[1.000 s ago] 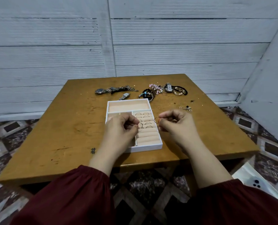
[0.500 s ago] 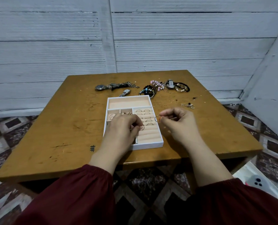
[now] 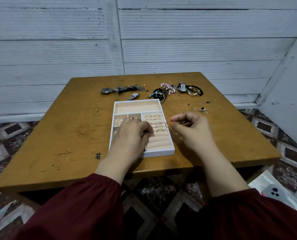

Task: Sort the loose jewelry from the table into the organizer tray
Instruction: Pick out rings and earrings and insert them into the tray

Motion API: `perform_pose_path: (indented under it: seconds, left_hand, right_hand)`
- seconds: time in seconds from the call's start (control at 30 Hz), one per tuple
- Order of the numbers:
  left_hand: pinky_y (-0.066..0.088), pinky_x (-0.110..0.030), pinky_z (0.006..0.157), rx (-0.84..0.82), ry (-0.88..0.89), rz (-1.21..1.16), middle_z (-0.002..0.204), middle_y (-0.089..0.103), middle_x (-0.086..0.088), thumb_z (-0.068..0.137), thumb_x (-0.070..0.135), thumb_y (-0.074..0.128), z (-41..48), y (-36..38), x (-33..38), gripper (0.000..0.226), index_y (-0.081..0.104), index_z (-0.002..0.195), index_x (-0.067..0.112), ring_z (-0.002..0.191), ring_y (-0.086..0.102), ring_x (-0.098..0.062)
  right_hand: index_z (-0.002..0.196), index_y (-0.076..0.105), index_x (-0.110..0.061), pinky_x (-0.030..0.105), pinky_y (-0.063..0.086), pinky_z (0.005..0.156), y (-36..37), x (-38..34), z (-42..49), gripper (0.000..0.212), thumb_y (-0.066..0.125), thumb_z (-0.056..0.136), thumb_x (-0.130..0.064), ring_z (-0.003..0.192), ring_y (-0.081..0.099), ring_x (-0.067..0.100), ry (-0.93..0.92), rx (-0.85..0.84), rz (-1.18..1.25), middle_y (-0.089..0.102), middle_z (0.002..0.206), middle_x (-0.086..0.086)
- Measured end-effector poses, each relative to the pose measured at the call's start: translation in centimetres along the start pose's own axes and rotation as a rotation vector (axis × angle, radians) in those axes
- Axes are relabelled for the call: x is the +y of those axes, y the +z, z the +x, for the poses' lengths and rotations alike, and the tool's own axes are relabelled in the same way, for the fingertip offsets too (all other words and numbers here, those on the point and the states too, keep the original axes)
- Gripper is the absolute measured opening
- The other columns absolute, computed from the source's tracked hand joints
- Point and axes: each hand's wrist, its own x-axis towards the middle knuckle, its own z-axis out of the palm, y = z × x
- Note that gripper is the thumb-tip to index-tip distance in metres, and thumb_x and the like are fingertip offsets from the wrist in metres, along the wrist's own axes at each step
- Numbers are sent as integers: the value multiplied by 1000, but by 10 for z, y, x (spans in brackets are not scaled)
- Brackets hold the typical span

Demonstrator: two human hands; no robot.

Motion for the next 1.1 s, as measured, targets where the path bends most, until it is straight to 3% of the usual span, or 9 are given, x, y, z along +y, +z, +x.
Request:
perform_pose_path:
  seconds: [0.57,0.67,0.93,1.1]
  left_hand:
    - [38,-31,79,-32,-39,-15,93,64,8,89,18,58,0,-1,2,14,69,92,26,100,45,-18]
    - [39,-29,77,26,-111,-148,81,56,18,89,14,60,-1,-5,3,15,69,90,26,96,49,-14]
    - [52,-36,78,198,-196,-286,81,67,9,85,6,61,-2,-11,-5,19,70,85,23,81,61,-15]
    - [53,-39,76,204,-191,-266,81,67,9,85,8,61,-2,-10,-5,17,69,86,23,81,61,-18]
  right_hand:
    - [69,66,-24,24,43,59,0,-1,-3,23,69,79,-3,58,54,6,-8,-13,-33,62,64,-8]
    - [69,66,-24,24,42,59,0,1,-2,23,69,79,-4,58,54,8,-6,-6,-45,61,64,-8]
    - [75,70,-25,13,38,53,6,6,-4,12,72,79,-13,52,53,-5,-88,-27,-295,64,65,-15]
    - [77,69,-29,34,53,68,10,8,-6,10,71,78,-19,71,59,11,-188,-39,-489,67,76,-14]
